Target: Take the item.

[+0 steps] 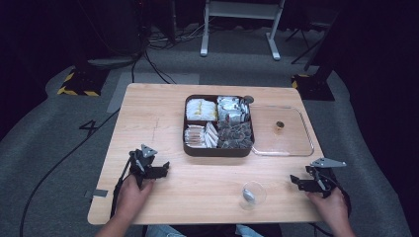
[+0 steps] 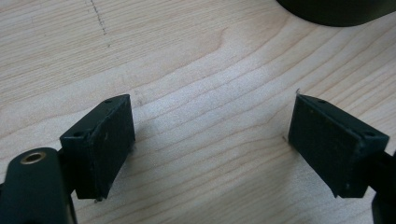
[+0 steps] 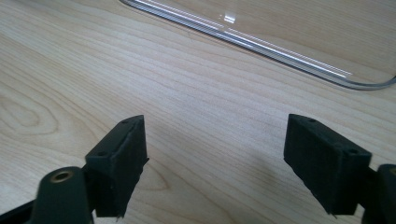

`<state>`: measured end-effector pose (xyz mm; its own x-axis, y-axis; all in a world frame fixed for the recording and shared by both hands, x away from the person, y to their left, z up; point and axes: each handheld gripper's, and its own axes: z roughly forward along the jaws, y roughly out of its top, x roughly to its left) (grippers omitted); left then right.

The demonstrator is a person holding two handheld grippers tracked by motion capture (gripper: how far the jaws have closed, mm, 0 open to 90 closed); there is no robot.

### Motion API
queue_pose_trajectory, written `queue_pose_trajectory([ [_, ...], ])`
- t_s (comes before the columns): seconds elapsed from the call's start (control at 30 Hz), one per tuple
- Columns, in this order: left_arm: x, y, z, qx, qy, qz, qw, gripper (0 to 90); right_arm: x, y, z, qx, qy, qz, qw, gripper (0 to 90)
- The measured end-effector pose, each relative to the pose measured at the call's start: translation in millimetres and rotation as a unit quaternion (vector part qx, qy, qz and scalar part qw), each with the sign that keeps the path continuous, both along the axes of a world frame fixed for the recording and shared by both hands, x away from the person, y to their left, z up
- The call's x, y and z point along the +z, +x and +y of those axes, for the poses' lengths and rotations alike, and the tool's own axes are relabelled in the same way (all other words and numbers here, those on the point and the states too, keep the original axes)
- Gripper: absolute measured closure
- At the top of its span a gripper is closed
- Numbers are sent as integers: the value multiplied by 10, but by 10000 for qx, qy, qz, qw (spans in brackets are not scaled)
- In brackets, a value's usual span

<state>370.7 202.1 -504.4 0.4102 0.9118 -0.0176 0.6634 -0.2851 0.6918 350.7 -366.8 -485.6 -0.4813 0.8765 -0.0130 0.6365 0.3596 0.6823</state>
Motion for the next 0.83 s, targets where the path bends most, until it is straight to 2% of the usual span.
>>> queue_pose_trajectory([
  [0.1, 0, 3, -1, 2, -4, 0, 10000, 148, -42, 0, -3, -113, 37, -103, 9999, 159],
  [0.2, -1, 6, -3, 6, -13, 0, 10000, 147, -111, 13, 10, -103, -47, -178, 9998, 128],
  [0.27, -1, 7, -3, 8, -10, -3, 10000, 147, -141, 21, 11, -72, 11, -141, 9999, 99],
  [0.3, -1, 7, -3, 9, -10, -2, 10000, 147, -159, 32, 1, -45, 113, -117, 9999, 74],
  [0.37, -1, 8, -4, 9, -9, -3, 10000, 147, -191, 36, -10, -20, 175, -223, 9996, 49],
  [0.83, -1, 8, -3, 7, -9, -2, 10000, 147, -194, 56, -20, 17, 157, -211, 9997, 37],
])
